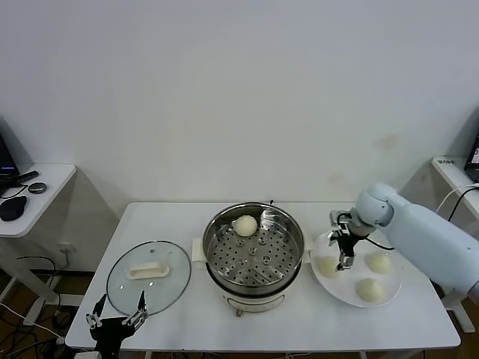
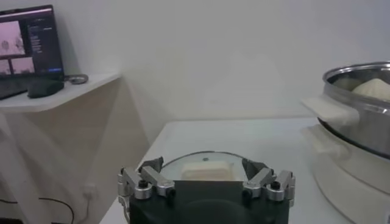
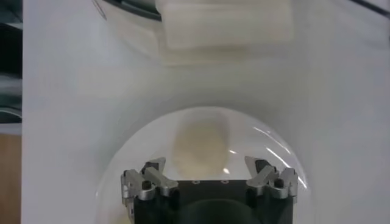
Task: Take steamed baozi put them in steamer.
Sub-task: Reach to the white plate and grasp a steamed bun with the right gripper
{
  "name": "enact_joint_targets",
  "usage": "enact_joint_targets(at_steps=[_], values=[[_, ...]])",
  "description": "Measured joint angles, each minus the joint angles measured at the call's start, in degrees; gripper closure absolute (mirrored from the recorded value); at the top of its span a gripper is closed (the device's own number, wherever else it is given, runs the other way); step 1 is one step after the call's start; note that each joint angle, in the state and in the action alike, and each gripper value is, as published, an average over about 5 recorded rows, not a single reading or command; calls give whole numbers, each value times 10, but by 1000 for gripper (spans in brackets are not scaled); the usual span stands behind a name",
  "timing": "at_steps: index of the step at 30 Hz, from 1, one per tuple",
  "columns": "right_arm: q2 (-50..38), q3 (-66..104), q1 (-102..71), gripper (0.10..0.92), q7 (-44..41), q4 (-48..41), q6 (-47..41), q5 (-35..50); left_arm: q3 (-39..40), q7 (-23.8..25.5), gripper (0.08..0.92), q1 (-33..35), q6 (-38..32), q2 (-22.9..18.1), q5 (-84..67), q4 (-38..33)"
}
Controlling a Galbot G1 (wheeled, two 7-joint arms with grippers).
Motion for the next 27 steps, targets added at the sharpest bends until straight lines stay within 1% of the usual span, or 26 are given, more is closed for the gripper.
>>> enact_joint_targets(at_steps=[11,27], values=[[22,8,-22,203,12,-30,5,-21,0,0,177,-4,0,2,4,6],[23,12,-36,203,17,-37,6,-36,8,0,177,-11,-2,1,9,14]])
